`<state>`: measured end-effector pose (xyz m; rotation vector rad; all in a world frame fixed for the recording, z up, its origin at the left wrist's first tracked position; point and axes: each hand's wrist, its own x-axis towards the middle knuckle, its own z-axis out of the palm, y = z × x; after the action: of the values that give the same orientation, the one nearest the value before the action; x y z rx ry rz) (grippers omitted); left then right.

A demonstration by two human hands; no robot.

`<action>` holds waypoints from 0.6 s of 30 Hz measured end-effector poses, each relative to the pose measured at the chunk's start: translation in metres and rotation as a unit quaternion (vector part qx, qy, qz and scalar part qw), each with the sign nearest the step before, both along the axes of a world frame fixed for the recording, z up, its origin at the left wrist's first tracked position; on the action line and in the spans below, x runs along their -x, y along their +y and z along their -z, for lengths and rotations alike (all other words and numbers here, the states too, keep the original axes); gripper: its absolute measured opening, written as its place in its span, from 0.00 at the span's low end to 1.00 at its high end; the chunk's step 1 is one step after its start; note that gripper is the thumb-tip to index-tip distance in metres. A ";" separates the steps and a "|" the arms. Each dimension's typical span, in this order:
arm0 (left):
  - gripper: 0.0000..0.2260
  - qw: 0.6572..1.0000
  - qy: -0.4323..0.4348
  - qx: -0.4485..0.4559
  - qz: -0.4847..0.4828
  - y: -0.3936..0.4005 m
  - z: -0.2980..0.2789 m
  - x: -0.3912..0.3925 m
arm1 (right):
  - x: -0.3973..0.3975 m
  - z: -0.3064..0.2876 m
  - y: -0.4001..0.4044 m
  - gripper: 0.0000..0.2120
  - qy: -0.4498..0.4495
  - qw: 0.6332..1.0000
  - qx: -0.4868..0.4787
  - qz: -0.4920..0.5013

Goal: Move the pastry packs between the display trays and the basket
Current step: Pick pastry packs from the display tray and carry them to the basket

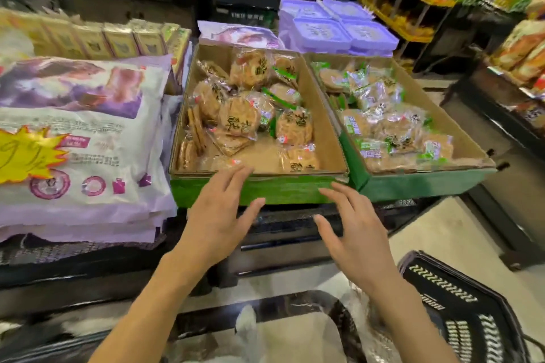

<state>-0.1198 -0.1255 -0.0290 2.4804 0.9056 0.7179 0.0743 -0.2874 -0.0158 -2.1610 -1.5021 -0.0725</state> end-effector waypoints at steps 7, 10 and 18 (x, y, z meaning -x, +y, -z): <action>0.25 0.999 -0.014 0.031 -0.020 0.053 0.003 -0.057 | -0.070 -0.005 0.095 0.20 0.025 0.998 0.035 -0.044; 0.25 0.998 -0.012 0.047 -0.039 0.078 0.003 -0.066 | -0.097 -0.006 0.138 0.23 0.021 0.988 0.123 -0.093; 0.29 0.984 0.021 0.097 -0.149 0.100 0.012 -0.082 | -0.146 0.000 0.235 0.34 -0.035 0.906 0.384 -0.175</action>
<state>-0.0380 -0.0254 -0.0406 2.2214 1.3160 0.6381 0.2203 -0.0528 -0.0157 -2.3995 -2.1982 0.6818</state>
